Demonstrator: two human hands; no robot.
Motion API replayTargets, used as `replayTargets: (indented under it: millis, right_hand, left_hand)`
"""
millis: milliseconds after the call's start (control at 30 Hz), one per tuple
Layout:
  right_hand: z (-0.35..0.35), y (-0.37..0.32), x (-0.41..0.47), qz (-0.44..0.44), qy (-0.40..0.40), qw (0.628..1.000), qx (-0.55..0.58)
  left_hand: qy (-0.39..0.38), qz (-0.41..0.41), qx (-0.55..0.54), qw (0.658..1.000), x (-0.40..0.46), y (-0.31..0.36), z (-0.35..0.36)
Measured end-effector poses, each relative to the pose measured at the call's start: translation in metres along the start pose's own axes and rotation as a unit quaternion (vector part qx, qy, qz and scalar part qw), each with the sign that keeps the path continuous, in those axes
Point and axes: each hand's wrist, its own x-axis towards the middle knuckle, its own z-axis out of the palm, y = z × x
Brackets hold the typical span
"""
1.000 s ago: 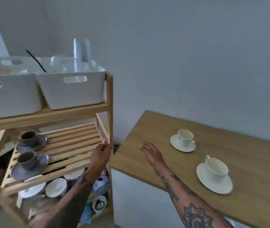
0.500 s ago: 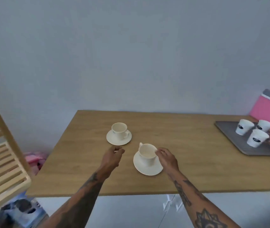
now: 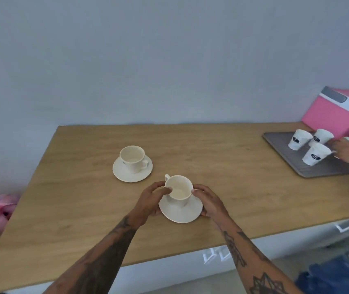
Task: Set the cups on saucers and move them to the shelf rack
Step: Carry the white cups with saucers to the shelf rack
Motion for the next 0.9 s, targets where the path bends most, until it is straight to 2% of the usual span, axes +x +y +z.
replayTargets:
  millis: [200,433,733,900]
  right_hand:
    - [0.001,-0.009,-0.011,-0.031,0.002,0.999,-0.008]
    - [-0.012,-0.036,-0.055,-0.101,-0.062,0.993,0.005]
    - [0.025,-0.098,-0.148,-0.217,-0.204,0.955,0.009]
    - [0.078,-0.12,-0.217,-0.26,-0.296,0.919,0.003]
  left_hand:
    - [-0.009,-0.008,-0.041,0.999,-0.025,-0.001,-0.001]
    - [0.045,0.062,-0.055,0.996,-0.095,0.018,0.003]
    - [0.179,0.157,-0.054,0.97,-0.235,0.05,-0.038]
    - [0.297,0.186,-0.075,0.934,-0.323,0.044,-0.08]
